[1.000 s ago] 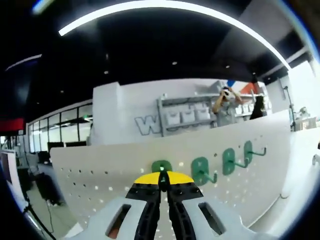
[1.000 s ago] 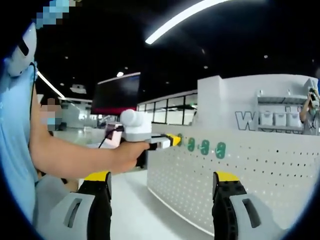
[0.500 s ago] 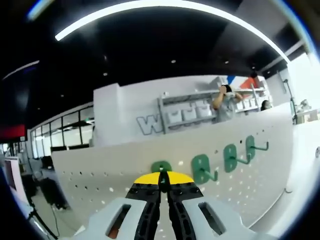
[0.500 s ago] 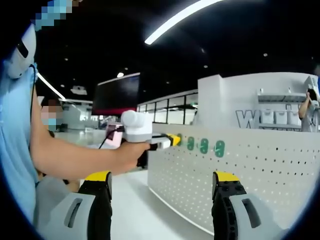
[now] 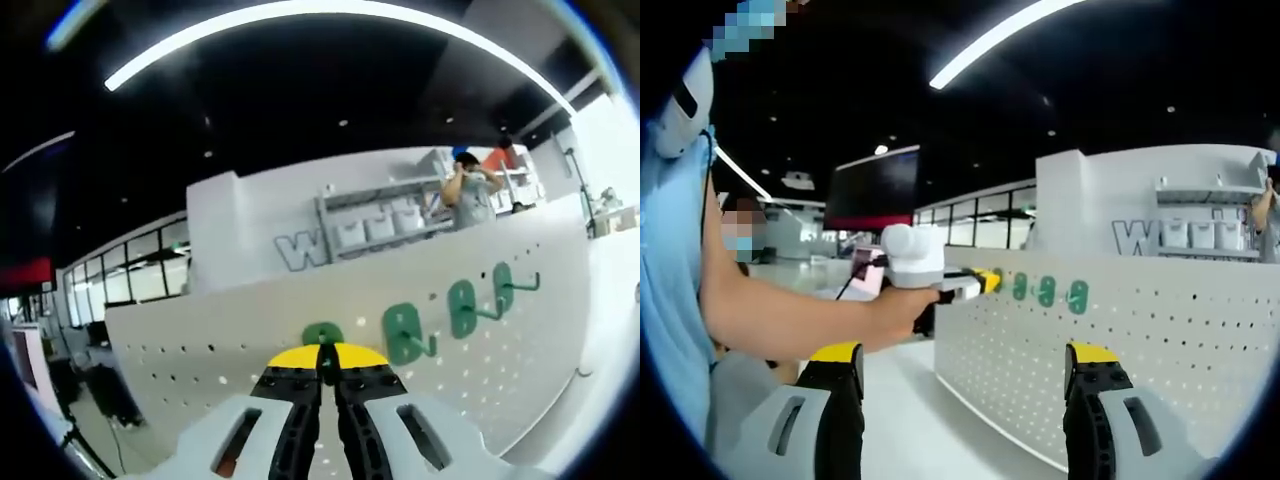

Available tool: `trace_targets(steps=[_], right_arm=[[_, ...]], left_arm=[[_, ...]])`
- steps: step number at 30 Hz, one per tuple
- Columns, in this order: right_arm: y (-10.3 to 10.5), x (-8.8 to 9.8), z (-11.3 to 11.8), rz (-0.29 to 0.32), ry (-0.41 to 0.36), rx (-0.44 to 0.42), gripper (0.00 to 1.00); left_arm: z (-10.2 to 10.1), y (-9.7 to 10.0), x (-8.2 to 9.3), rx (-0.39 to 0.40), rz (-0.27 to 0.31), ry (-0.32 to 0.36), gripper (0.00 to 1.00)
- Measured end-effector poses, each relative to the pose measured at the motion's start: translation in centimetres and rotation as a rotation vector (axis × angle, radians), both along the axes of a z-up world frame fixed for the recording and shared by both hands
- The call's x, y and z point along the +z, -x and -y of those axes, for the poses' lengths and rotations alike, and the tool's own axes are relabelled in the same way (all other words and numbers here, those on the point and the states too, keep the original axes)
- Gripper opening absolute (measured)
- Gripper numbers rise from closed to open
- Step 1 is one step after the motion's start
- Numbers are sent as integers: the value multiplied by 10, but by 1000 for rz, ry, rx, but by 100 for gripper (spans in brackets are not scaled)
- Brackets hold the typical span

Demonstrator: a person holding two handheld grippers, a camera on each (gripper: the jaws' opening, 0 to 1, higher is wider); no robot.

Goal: Insert the hook assembly into the mounting plate slot until the hook locks in place.

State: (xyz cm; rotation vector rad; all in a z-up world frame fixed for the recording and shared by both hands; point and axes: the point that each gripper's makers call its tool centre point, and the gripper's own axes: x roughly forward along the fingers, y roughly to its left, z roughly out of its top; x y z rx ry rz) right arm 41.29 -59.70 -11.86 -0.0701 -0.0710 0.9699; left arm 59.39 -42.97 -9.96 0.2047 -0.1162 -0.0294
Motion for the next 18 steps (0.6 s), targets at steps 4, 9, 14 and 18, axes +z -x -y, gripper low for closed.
trace_targets(steps=[4, 9, 14, 18], right_arm=[[0, -1, 0, -4, -1, 0, 83], [0, -2, -1, -5, -1, 0, 83], [0, -2, -4, -7, -1, 11, 83], [-1, -3, -7, -11, 3, 19, 83]], left_arm=[[-1, 0, 0, -4, -6, 36, 4], [2, 0, -2, -24, -20, 20, 6], [4, 1, -4, -43, -35, 15, 10], [9, 1, -7, -63, -37, 5, 16]])
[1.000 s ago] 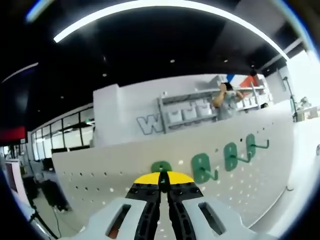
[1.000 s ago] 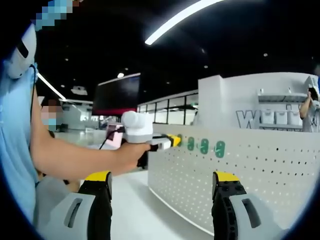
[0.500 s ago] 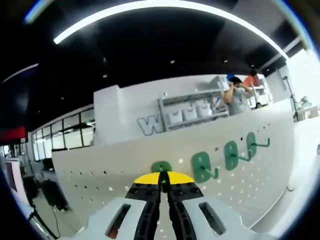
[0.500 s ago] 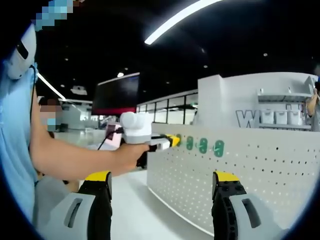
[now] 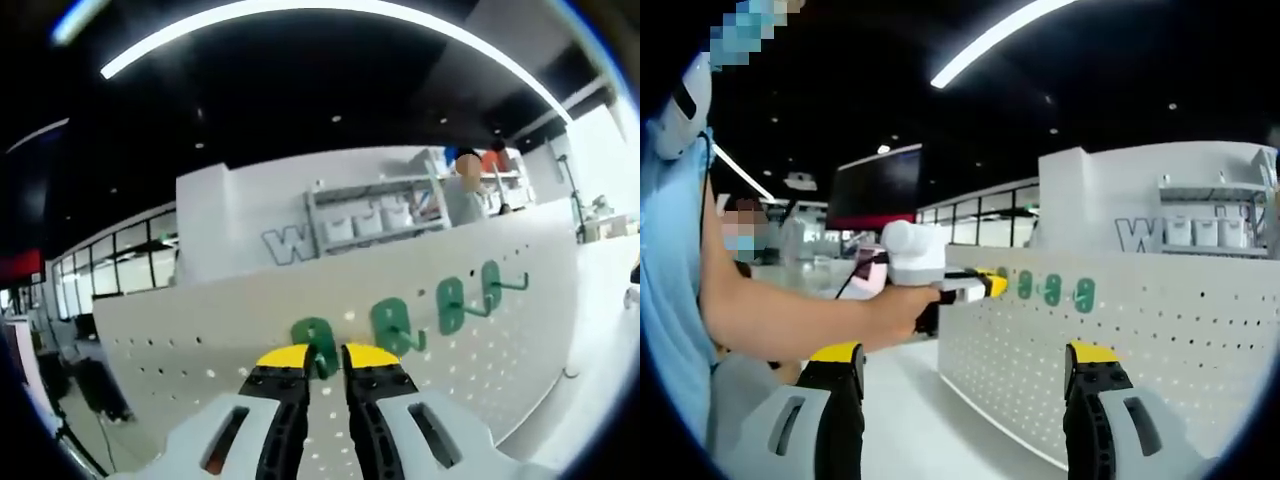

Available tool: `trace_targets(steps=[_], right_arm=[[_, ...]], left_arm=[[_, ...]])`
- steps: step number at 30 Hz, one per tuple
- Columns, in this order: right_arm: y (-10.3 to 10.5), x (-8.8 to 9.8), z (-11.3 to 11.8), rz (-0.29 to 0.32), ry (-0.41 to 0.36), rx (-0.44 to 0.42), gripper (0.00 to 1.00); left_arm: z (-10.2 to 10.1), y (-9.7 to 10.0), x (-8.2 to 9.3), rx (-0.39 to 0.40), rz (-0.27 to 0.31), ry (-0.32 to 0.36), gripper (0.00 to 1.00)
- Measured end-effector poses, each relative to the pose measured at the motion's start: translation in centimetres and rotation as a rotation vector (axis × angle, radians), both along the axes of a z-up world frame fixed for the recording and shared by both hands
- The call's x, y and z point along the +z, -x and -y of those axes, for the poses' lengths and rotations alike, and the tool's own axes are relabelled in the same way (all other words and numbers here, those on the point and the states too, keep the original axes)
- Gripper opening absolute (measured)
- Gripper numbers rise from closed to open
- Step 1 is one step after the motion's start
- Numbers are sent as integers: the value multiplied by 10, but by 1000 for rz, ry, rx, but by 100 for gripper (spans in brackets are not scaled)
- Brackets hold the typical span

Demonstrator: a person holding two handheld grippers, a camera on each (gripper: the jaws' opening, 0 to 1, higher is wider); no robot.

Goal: Insert the hook assembly into the mounting plate slot until the hook locks in place.

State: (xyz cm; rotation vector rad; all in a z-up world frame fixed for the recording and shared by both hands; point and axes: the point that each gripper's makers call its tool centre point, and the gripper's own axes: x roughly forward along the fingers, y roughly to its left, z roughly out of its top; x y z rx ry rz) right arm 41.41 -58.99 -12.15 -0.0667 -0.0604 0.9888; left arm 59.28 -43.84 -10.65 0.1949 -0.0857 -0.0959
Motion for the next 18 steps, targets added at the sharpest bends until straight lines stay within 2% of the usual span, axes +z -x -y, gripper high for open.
trace_targets(steps=[18], right_arm=[[-8, -5, -1, -11, 7, -7, 84]], left_arm=[[11, 3, -4, -67, 3, -4, 30]])
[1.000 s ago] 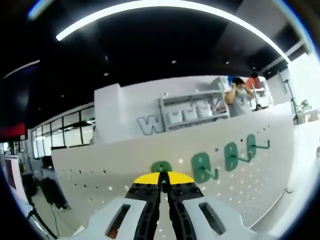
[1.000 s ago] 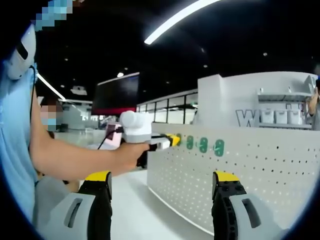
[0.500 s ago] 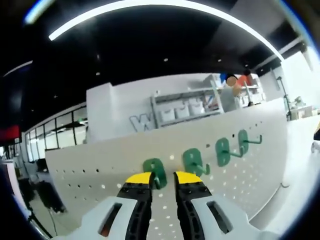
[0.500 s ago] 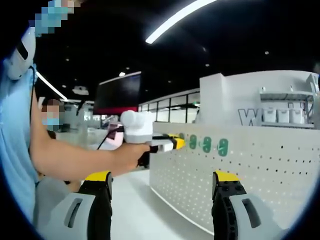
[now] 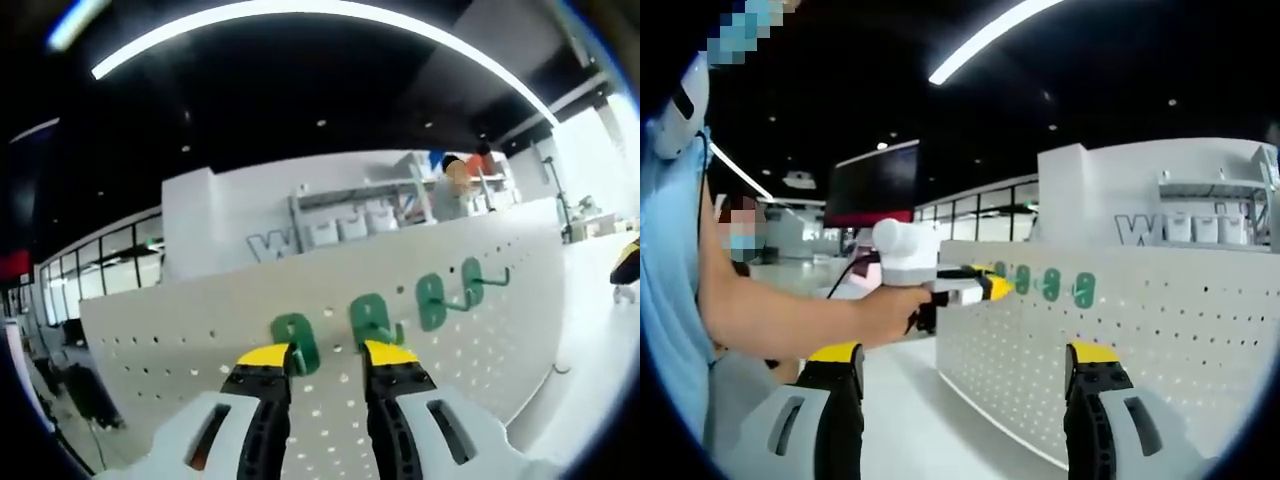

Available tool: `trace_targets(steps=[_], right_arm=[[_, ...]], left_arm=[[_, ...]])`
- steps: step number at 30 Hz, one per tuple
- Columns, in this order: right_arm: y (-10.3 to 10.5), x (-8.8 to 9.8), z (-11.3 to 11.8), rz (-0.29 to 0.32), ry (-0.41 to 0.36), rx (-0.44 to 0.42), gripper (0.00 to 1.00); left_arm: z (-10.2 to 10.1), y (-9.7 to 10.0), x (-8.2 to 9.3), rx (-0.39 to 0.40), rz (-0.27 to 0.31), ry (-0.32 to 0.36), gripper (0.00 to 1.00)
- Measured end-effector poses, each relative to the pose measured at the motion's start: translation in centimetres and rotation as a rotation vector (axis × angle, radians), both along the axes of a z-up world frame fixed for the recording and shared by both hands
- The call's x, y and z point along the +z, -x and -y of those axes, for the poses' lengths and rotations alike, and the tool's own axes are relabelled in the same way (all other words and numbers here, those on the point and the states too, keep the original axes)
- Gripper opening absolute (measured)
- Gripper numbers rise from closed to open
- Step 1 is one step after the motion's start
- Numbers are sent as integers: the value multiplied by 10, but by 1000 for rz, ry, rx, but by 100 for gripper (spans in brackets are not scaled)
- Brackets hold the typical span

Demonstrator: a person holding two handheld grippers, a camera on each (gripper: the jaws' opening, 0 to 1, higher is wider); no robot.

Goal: Insert the hook assembly into the mounting plate slot until the hook locks in place.

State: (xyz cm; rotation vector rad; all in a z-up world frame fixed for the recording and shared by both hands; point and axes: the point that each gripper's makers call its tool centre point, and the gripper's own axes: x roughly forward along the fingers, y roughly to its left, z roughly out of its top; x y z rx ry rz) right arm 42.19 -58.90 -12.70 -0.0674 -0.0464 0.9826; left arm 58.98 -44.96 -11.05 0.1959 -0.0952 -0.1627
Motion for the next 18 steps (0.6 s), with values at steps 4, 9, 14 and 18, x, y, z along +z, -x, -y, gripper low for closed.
trace_targets(steps=[4, 9, 14, 18], right_arm=[[0, 0, 2, 0, -5, -7, 84], [1, -1, 1, -1, 3, -9, 84], [2, 1, 3, 5, 0, -18, 84], [4, 2, 5, 7, 0, -26, 84]], left_arm=[[1, 2, -1, -12, -1, 0, 32], [4, 5, -1, -22, 1, -2, 35], [4, 8, 0, -27, 1, 6, 38], [4, 11, 0, -33, 4, 8, 41]])
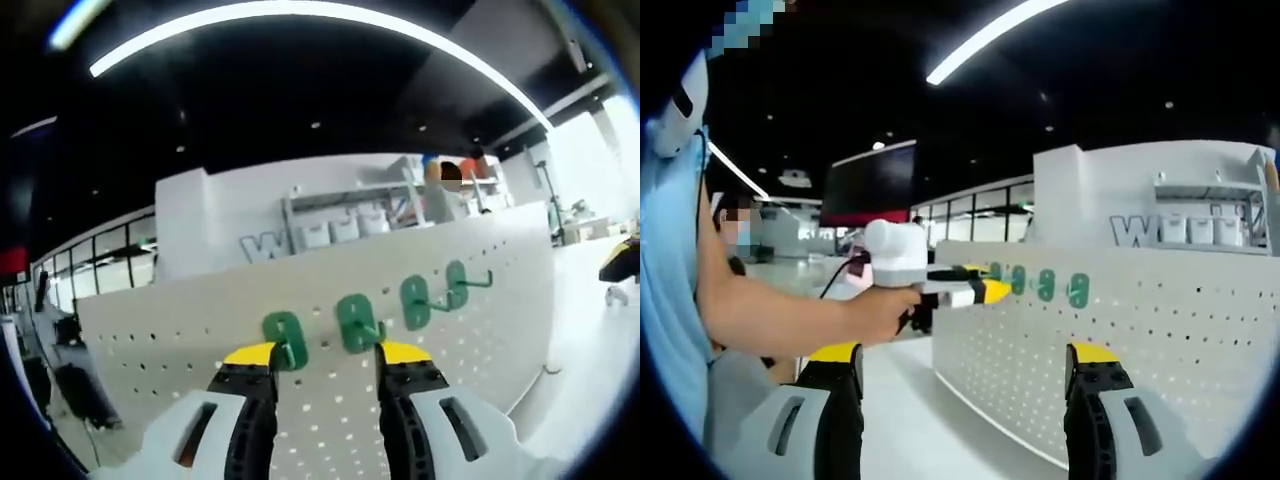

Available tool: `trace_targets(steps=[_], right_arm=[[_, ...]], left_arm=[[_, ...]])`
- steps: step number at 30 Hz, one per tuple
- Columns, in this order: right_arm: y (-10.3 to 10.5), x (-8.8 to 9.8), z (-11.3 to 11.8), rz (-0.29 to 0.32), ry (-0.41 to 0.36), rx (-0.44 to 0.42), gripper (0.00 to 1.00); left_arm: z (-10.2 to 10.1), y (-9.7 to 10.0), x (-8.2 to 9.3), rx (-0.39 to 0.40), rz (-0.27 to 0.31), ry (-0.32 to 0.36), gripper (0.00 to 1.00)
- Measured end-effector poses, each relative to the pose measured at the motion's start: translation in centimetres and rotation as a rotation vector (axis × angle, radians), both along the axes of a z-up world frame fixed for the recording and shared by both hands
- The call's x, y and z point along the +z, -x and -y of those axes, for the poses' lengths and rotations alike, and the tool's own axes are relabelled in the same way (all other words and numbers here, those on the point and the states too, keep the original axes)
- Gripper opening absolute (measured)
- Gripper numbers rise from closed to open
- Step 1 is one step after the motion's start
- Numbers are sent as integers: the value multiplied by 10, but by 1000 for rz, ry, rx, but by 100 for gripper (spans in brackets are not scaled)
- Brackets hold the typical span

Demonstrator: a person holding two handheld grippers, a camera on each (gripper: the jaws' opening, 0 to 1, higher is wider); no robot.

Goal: Insert the hook assembly into the mounting plate slot until the hook locks in place.

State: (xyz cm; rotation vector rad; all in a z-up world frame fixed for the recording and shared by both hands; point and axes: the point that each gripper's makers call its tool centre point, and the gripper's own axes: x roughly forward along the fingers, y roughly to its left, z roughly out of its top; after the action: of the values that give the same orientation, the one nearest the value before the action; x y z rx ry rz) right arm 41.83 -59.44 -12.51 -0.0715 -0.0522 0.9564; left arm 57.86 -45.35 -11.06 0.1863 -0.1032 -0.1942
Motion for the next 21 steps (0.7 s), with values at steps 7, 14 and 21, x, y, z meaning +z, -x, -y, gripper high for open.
trace_targets(steps=[7, 14, 21], right_arm=[[2, 1, 1, 1, 0, -10, 84], [5, 5, 1, 11, -2, -23, 84], [9, 5, 1, 9, 5, -36, 84]], left_arm=[[-3, 7, -1, -3, -1, 8, 44], [-7, 19, -1, -24, -3, 9, 45], [-10, 33, -6, -55, -16, 5, 47]])
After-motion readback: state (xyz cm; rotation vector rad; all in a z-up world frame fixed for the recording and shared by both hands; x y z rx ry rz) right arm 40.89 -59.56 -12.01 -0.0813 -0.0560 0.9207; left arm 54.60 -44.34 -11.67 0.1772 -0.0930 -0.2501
